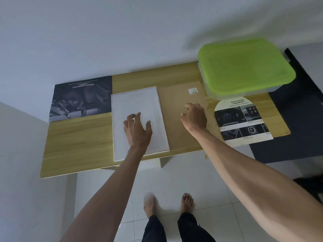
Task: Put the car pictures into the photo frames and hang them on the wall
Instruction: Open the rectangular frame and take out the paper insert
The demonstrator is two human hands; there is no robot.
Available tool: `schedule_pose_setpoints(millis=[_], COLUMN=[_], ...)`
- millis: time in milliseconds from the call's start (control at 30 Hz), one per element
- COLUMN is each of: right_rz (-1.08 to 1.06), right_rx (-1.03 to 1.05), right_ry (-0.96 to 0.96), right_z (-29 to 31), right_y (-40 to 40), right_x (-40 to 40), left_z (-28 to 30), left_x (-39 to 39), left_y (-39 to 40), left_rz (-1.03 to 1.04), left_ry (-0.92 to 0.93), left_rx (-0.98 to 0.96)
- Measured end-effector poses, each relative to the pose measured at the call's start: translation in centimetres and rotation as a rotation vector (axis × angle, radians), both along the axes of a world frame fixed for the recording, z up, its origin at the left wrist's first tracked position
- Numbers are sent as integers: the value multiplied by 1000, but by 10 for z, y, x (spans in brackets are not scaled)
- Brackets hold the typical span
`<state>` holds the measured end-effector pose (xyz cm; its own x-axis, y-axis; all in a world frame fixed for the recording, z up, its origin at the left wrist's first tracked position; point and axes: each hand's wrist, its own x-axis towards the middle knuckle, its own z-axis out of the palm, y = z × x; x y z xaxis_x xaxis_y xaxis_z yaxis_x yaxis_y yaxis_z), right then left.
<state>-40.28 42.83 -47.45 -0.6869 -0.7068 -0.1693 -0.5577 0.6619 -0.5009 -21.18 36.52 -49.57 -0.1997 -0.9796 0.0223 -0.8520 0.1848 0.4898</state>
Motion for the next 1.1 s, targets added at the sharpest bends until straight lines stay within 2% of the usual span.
schedule_pose_setpoints(millis=[100, 267, 533, 667, 833, 1100], right_rz=[48, 90, 129, 114, 50, -154], right_rx=[-39, -34, 95, 133, -31, -355], right_ry=[-87, -196, -122, -87, -171, -509], right_z=[8, 12, -1, 0, 0, 10], right_y=[-19, -41, -45, -44, -47, -47], right_x=[33, 86, 126, 129, 122, 112], left_z=[3, 1, -12, -11, -11, -13], left_x=[26, 48, 51, 49, 45, 51], left_y=[-12, -19, -13, -14, -15, -13], left_rz=[106, 100, 62, 95, 139, 193], left_ry=[-87, -136, -170, -102, 6, 112], left_rx=[135, 237, 270, 249, 222, 191])
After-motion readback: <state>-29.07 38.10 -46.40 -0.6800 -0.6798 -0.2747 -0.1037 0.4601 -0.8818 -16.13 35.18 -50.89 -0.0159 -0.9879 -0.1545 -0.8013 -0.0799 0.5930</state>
